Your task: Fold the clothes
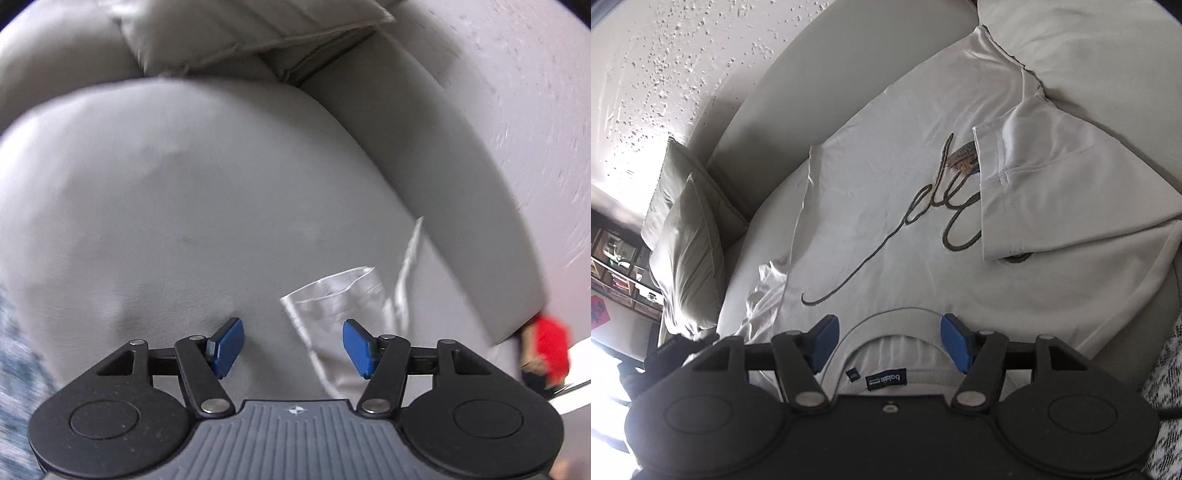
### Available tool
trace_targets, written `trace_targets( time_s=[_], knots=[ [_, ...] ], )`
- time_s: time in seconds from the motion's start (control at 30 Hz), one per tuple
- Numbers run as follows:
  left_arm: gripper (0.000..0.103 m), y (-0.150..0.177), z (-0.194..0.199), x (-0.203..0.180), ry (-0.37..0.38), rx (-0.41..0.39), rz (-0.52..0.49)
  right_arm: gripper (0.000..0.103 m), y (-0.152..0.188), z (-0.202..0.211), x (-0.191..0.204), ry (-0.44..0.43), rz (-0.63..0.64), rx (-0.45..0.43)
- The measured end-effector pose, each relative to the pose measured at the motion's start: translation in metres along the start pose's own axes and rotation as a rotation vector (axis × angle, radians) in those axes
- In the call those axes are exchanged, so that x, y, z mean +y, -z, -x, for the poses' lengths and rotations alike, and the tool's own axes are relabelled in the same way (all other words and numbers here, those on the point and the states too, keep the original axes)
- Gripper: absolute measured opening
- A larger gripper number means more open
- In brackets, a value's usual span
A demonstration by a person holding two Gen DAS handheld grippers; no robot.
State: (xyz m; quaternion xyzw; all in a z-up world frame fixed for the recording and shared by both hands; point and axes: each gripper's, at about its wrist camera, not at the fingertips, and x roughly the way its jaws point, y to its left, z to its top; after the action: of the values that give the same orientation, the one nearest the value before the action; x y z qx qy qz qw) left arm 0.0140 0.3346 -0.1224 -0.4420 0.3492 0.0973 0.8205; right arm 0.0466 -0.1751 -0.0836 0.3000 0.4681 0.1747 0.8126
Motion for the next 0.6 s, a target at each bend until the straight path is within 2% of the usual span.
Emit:
trace_targets(
  time_s=[0.07,0.13,0.3,0.4,0.43,0.47,0.6],
  knots=[
    [0.057,-0.007,-0.009,0.007,0.047,0.03,0.045,0.061,0.001,-0.001,0.002,0.007,0.013,-0.001],
    [0.051,-0.012,-0.019,0.011,0.079,0.063,0.075,0.062,0.002,-0.002,0.004,0.014,0.032,-0.003],
    [0.045,-0.016,-0.033,-0.003,0.05,0.114,0.026,0.063,0.002,-0.003,0.007,0.024,0.047,-0.003],
    [0.025,-0.019,-0.037,-0.007,0.01,0.119,0.016,0.063,0.001,-0.003,0.006,0.021,0.043,-0.003],
    [0.012,-0.02,-0.039,-0.007,-0.003,0.12,0.014,0.063,0.002,-0.003,0.006,0.019,0.041,-0.004],
    [0.005,-0.021,-0.04,-0.008,-0.013,0.123,0.013,0.063,0.002,-0.003,0.006,0.018,0.039,-0.004],
    [0.001,-0.02,-0.036,-0.015,-0.04,0.107,-0.009,0.063,0.002,0.0,0.006,0.014,0.028,-0.005]
  ],
)
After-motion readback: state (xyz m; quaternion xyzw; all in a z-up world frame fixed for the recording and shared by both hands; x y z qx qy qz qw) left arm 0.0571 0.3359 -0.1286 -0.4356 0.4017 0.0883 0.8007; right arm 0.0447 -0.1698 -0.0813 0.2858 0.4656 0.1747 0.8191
